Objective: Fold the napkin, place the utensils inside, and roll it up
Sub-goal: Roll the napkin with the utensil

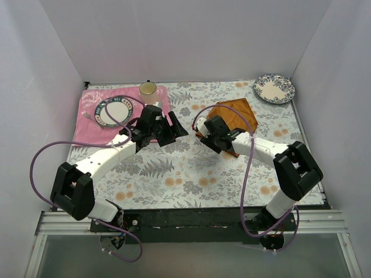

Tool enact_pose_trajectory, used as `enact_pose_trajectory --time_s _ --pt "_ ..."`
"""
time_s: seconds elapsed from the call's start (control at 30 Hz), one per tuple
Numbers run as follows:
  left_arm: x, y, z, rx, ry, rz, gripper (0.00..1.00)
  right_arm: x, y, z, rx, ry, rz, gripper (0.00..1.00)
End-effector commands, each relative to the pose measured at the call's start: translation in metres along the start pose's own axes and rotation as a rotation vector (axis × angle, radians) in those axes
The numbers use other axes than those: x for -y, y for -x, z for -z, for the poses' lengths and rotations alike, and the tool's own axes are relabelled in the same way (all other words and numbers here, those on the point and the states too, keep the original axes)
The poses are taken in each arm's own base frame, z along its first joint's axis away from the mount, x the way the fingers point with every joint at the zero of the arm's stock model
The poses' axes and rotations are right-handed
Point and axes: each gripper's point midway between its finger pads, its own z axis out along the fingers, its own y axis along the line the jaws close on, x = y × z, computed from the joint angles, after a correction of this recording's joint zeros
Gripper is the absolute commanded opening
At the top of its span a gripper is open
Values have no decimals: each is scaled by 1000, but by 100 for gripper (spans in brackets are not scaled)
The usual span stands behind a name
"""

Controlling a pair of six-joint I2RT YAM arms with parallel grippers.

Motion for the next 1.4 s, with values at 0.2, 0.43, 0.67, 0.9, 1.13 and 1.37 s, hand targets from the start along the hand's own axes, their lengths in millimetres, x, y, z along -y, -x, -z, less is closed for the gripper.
enact_pose_trajectory --time_s 0.2,0.43,0.67,0.9,1.13,1.37 --pt "-1 26 23 110 -29 64 69 -7 2 -21 -25 -35 78 56" --pt "-7 39 31 165 -34 99 69 -8 -3 -25 -29 -113 122 52" --pt "-11 41 31 172 -30 118 69 -14 -13 -29 -44 -128 138 48" --pt "-13 38 25 147 -38 137 68 -16 -16 -39 -57 -170 151 31" --pt "-15 38 23 141 -51 149 69 -15 -13 -39 -49 -198 149 19" --pt "-22 34 16 108 -47 161 69 -18 7 -37 15 -167 117 1"
